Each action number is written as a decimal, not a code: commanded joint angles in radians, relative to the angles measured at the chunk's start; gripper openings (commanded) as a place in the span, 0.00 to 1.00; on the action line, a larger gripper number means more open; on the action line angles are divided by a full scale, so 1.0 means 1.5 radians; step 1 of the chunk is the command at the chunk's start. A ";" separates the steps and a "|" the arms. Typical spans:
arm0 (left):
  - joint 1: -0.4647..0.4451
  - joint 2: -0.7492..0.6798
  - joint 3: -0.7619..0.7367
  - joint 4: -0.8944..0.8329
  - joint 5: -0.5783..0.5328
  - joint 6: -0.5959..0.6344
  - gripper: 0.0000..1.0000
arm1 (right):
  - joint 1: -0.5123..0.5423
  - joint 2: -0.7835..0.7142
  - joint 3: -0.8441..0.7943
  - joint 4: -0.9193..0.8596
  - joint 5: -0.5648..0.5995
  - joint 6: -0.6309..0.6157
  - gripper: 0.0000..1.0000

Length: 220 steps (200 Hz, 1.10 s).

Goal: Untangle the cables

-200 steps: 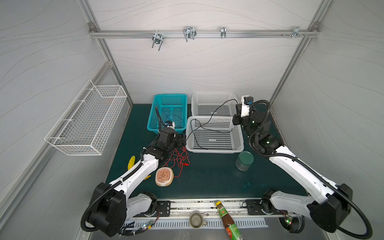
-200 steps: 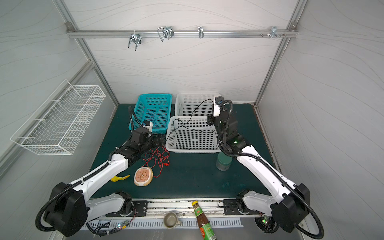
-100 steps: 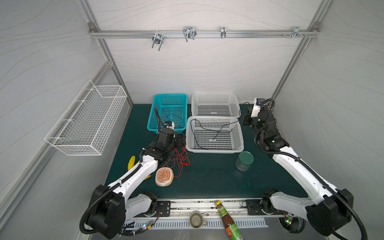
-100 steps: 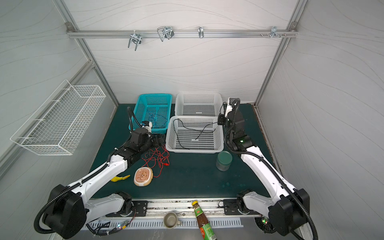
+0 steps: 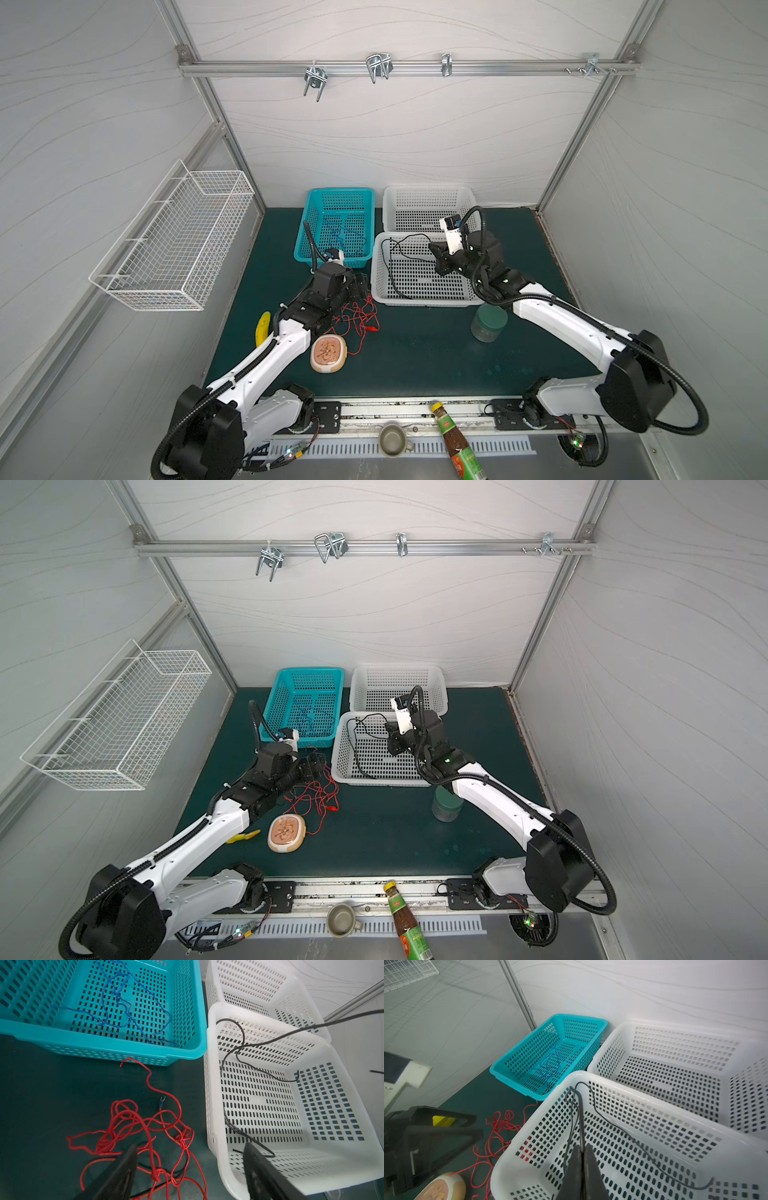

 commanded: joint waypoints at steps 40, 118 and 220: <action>-0.002 -0.030 -0.023 -0.024 -0.067 -0.025 0.81 | 0.002 0.070 -0.012 -0.048 0.061 0.075 0.00; -0.001 -0.024 -0.019 -0.082 -0.129 -0.042 0.81 | 0.002 0.074 -0.007 -0.063 0.071 0.094 0.29; 0.011 0.031 0.000 -0.091 -0.120 -0.126 0.75 | 0.082 0.019 -0.013 0.021 -0.005 0.021 0.49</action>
